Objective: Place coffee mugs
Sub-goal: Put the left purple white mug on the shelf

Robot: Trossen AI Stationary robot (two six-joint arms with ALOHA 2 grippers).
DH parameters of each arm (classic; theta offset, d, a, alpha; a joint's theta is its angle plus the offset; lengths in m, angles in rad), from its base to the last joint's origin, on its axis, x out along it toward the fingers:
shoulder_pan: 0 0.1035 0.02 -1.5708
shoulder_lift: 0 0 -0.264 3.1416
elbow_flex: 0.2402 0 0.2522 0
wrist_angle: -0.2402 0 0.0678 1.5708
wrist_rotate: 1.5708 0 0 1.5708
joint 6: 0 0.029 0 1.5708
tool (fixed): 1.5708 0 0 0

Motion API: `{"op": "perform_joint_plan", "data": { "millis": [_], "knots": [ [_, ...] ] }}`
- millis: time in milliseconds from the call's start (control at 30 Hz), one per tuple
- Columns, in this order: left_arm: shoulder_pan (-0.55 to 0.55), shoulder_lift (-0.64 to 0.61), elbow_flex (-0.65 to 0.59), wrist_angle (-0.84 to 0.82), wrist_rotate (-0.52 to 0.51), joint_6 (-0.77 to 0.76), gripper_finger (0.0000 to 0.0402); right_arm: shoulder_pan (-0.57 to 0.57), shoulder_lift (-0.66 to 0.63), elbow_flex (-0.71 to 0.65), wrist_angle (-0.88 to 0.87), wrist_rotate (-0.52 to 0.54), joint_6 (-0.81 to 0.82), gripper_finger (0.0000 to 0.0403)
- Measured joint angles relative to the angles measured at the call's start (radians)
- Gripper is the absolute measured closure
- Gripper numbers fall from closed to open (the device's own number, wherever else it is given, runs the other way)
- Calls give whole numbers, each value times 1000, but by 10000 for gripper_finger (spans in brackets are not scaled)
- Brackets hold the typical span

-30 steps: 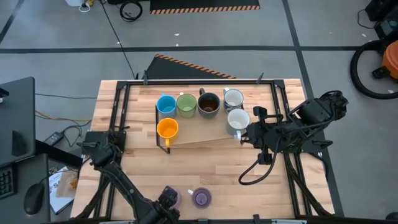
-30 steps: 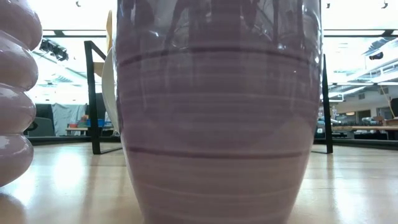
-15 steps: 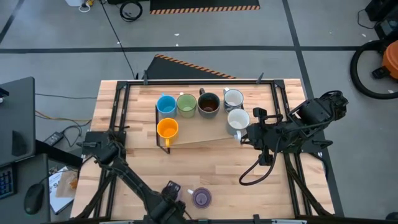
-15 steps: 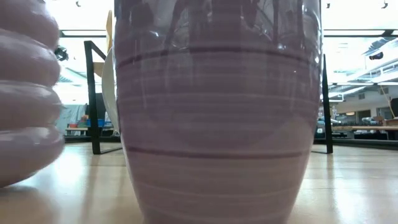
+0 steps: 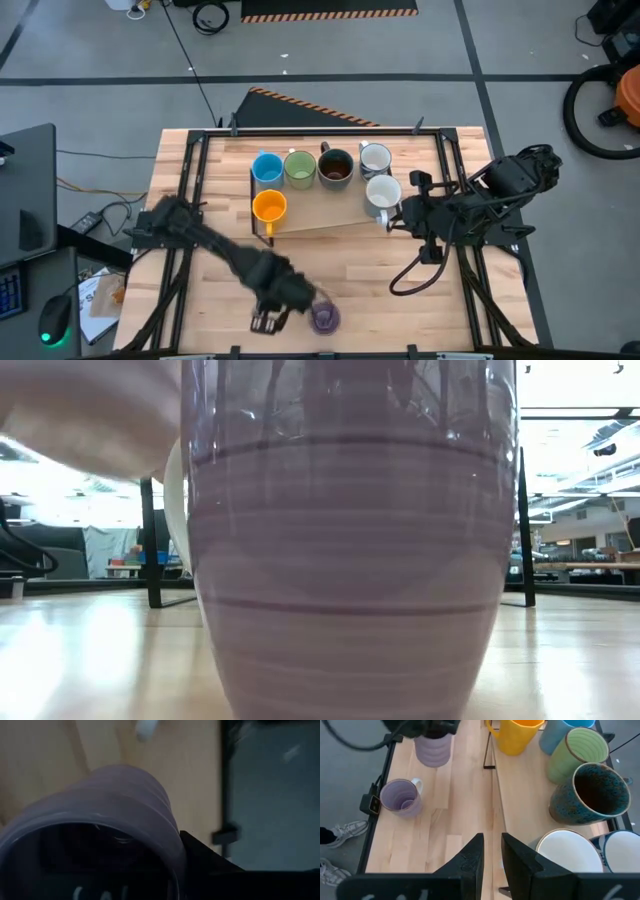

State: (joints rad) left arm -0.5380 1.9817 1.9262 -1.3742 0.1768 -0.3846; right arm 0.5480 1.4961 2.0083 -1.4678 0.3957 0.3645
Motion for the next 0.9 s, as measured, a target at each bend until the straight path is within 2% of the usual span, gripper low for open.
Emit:
{"op": "perform_joint_plan", "data": {
  "millis": [133,267,400,500,733,900],
  "knots": [
    [86,-59,15,27,97,-55,370,0,-3,0,0,6,1,330],
    [157,-64,150,44,108,-77,370,0,-3,0,-1,12,8,330],
    [220,-59,314,44,45,-105,370,0,-4,0,-1,28,10,330],
    [271,-47,378,-8,-4,-138,370,0,-4,0,-1,34,5,330],
    [357,-41,397,3,-105,-176,370,-6,-4,0,-1,60,-25,330],
    [395,-10,398,-23,-153,-137,370,-13,-4,0,-1,60,-35,330]
  ]
}}
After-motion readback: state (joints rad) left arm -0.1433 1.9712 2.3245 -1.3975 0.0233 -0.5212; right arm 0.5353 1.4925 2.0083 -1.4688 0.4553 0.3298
